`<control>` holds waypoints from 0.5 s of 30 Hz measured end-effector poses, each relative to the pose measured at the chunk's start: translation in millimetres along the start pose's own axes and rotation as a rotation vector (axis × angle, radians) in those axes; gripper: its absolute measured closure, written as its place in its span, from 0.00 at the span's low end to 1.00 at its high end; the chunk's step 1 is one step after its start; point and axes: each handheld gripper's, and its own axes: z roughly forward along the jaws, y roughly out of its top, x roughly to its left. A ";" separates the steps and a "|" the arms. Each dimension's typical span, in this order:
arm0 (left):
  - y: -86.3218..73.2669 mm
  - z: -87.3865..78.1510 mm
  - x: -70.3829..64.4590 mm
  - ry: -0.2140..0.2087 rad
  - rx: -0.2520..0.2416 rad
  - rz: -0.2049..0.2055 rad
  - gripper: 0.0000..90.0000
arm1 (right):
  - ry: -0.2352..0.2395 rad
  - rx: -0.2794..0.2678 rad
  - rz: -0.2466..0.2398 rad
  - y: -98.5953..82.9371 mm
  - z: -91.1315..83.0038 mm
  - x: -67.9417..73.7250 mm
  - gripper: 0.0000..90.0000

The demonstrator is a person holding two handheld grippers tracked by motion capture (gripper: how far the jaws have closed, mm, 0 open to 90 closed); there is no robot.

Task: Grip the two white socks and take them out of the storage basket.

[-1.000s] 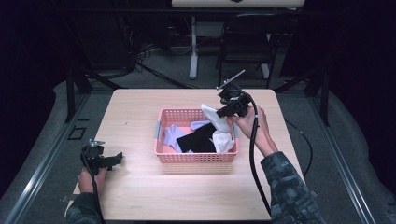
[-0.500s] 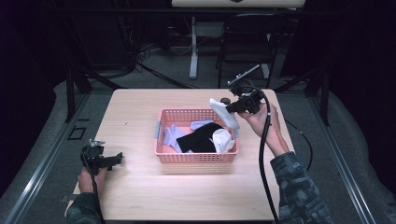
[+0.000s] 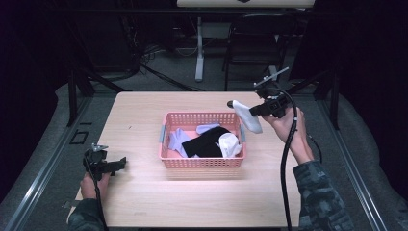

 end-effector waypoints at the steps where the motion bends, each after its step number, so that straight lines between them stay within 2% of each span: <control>1: 0.0 0.0 0.0 0.000 0.000 0.000 0.01 | -0.005 0.004 0.005 -2.0 0.0 -2.2 0.96; 9: 0.0 0.0 0.0 0.000 0.000 0.000 0.01 | -0.053 0.043 0.056 -31.2 6.0 -23.2 0.96; 15: 0.0 0.0 0.0 0.000 0.000 0.000 0.01 | -0.057 0.066 0.103 -58.5 18.0 -36.2 0.96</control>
